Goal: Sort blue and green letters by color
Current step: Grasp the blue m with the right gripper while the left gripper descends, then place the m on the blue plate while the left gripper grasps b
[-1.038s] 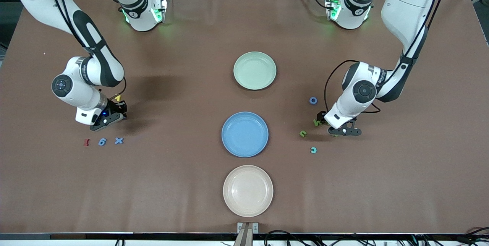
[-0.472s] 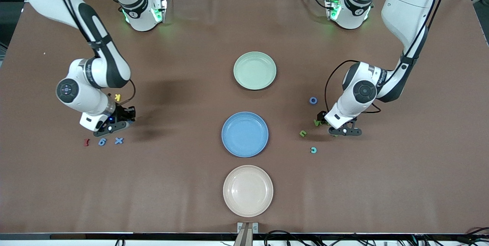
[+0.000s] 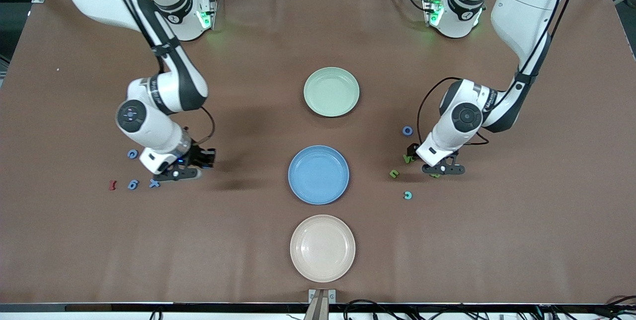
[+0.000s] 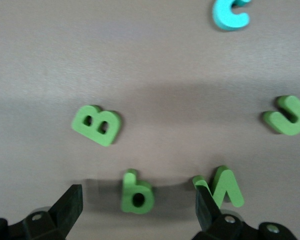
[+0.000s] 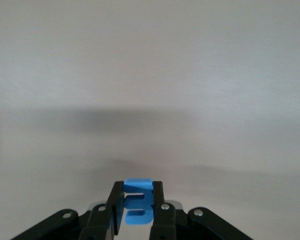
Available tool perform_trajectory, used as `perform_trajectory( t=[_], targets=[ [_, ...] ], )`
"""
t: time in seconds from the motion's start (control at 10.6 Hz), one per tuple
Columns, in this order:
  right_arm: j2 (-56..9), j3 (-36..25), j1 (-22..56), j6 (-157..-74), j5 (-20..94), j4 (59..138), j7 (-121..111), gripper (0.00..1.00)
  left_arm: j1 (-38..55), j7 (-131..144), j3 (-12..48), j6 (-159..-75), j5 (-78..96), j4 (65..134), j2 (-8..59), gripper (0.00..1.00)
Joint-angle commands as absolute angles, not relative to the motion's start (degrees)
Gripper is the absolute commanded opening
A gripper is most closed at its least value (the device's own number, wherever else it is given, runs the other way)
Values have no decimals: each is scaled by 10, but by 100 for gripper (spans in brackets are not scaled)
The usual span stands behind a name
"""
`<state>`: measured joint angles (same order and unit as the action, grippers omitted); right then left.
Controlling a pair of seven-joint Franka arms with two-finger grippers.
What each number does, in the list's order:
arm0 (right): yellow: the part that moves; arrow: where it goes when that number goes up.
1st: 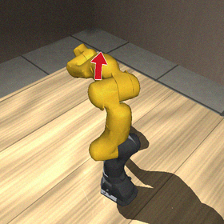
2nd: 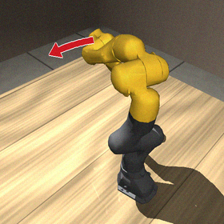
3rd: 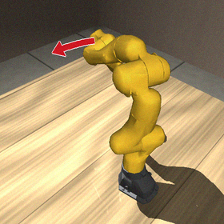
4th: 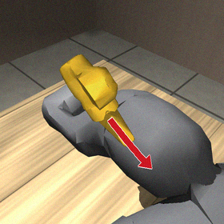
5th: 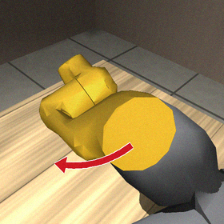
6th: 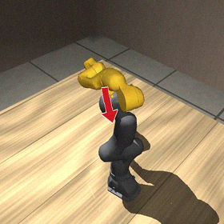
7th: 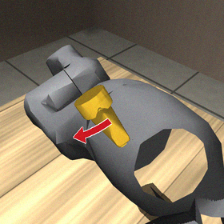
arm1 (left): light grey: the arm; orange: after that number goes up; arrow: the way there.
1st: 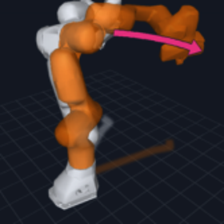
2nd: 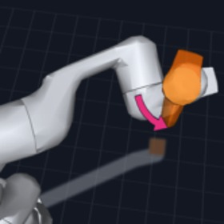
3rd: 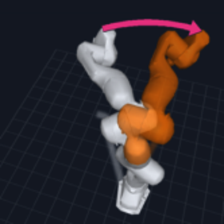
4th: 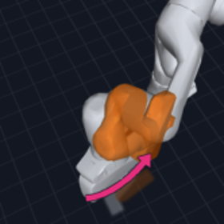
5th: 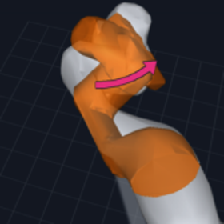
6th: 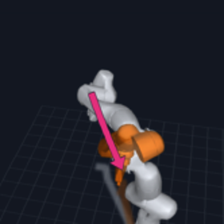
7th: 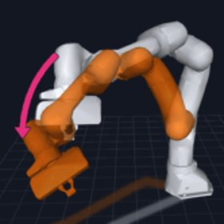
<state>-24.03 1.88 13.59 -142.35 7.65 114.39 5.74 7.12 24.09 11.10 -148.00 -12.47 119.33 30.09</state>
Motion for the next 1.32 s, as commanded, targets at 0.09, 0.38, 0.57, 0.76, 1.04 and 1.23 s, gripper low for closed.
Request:
perform_trajectory(
  t=[0.09, 0.38, 0.57, 0.76, 1.04, 1.23],
  targets=[
    [-324, 15, 205, -1419, 128, 1019, 142, 0, 69, 254, 111, -1477, -147, 1191, 301, 100],
    [-349, 15, 238, -1423, 129, 978, 184, 0, 64, 228, 110, -1477, -147, 1192, 299, 100],
    [-366, 15, 263, -1423, 128, 946, 219, 0, 64, 233, 111, -1476, -147, 1192, 298, 100],
    [-381, 15, 282, -1428, 135, 925, 236, 0, 62, 229, 110, -1475, -147, 1191, 292, 100],
    [-396, 15, 308, -1460, 152, 912, 245, 0, 59, 225, 108, -1456, -147, 1187, 287, 100],
    [-408, 15, 322, -1468, 153, 896, 253, 0, 58, 225, 108, -1456, -147, 1188, 292, 100]
  ],
)
